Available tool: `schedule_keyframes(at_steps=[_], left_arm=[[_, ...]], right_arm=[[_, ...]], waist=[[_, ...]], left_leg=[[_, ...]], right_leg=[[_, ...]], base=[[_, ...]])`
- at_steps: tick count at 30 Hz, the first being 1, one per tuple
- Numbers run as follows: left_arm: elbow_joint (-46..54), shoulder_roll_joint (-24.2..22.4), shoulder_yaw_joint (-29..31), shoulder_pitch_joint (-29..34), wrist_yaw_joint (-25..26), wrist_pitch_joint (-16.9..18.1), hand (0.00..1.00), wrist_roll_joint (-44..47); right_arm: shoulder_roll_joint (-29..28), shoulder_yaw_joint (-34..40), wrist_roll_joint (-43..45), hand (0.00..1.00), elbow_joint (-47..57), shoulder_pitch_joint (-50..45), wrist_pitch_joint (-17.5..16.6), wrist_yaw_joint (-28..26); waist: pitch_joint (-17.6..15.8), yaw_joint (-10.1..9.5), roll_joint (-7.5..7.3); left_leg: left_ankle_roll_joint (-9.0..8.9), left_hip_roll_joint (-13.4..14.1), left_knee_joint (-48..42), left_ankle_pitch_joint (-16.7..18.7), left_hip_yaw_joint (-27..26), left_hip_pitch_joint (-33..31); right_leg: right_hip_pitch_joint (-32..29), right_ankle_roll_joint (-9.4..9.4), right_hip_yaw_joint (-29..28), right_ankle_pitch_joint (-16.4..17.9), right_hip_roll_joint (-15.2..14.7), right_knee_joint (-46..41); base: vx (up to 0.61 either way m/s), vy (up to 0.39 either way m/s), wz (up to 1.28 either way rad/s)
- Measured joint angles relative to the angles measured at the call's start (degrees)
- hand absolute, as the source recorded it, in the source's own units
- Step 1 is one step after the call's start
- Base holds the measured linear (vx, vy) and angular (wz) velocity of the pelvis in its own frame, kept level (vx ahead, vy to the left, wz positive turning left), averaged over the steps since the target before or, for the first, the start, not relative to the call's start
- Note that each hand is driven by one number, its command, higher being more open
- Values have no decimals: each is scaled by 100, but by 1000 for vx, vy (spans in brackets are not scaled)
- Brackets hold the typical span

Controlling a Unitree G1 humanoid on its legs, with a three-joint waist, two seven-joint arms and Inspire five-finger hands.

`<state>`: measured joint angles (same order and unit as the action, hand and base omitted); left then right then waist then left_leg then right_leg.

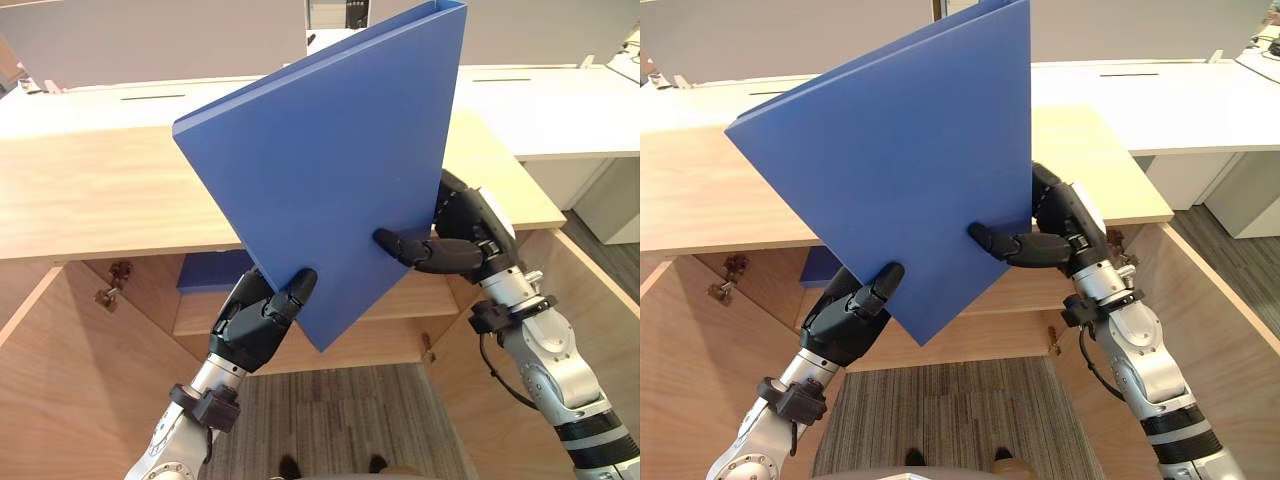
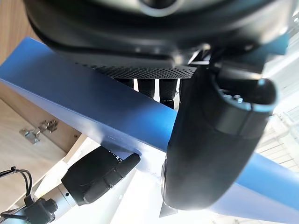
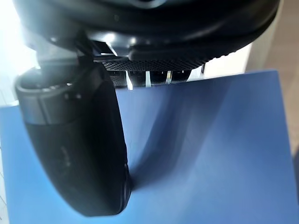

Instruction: Walk over to the cabinet, pick up the folder, carry it to the office cabinet, place the folder inside the office cabinet, then close the office cabinet door

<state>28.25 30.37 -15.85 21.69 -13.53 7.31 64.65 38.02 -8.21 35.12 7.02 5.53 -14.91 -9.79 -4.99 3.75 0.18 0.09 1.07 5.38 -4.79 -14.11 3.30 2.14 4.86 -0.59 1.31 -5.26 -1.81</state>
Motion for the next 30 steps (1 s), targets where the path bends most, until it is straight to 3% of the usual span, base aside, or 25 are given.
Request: schedule_keyframes(at_steps=[4, 8, 9, 11, 15, 18, 21, 25, 30], left_arm=[[-3, 3, 253, 25, -18, 0, 0, -64], [-114, -353, 493, -3, -18, 33, 0, -284], [-250, -485, 558, -11, -15, 32, 100, -394], [-279, -688, 629, -8, -16, 35, 100, -571], [-216, -1580, 1018, -9, 40, 108, 100, -1657], [-113, -2142, 1439, -9, 418, 325, 100, -2595], [-152, -2705, 2222, 48, 1173, 607, 100, -3735], [-412, -2855, 2713, 235, 1640, 707, 100, -4583], [-2093, -2942, 2697, 251, 1803, 615, 100, -5297]], right_arm=[[-34, 11, 126, 0, -3, -46, 1, -114], [-501, 17, 127, 0, 266, -373, -1, -308], [-725, 11, 123, 0, 423, -457, -1, -344], [-950, 120, 67, 0, 461, -517, 8, -338], [-1713, 364, -160, 0, 579, -657, 57, -217], [-2140, 573, -323, 0, 746, -732, 96, -53], [-2484, 1086, -378, 0, 941, -860, 95, 228], [-2629, 1465, -375, 0, 978, -860, 90, 340], [-2626, 1119, -377, 0, 997, -860, 92, 326]], waist=[[10, 12, 2], [40, -8, 20], [56, -16, 38], [75, -74, 34], [144, -161, 25], [145, -195, 23], [166, -234, -11], [184, -252, -40], [184, -267, -45]], left_leg=[[3, -5, 1, -44, 89, -46], [2, -5, 4, -83, 178, -85], [4, -6, 5, -91, 199, -87], [5, -6, 6, -105, 224, -88], [2, -7, 6, -130, 283, -111], [0, -6, 6, -133, 300, -132], [0, -7, 6, -132, 323, -154], [0, -6, 5, -132, 352, -170], [-11, 3, 7, -124, 341, -174]], right_leg=[[1, -2, 105, 0, -7, -1], [1, -8, 188, 3, -8, -2], [7, -10, 211, 4, -9, -3], [17, -14, 236, 6, -11, -4], [23, -26, 291, 14, -14, 4], [21, -28, 318, 15, -15, 25], [23, -26, 349, 12, -17, 29], [31, -27, 380, 6, -18, 42], [33, -26, 363, -3, -14, 75]], base=[[-30, -8, 12], [-26, -5, 11], [-24, -3, 10], [-26, 0, 8], [-25, 2, 8], [-20, 0, 3], [7, 0, 3], [12, -2, 4], [-4, 0, -2]])
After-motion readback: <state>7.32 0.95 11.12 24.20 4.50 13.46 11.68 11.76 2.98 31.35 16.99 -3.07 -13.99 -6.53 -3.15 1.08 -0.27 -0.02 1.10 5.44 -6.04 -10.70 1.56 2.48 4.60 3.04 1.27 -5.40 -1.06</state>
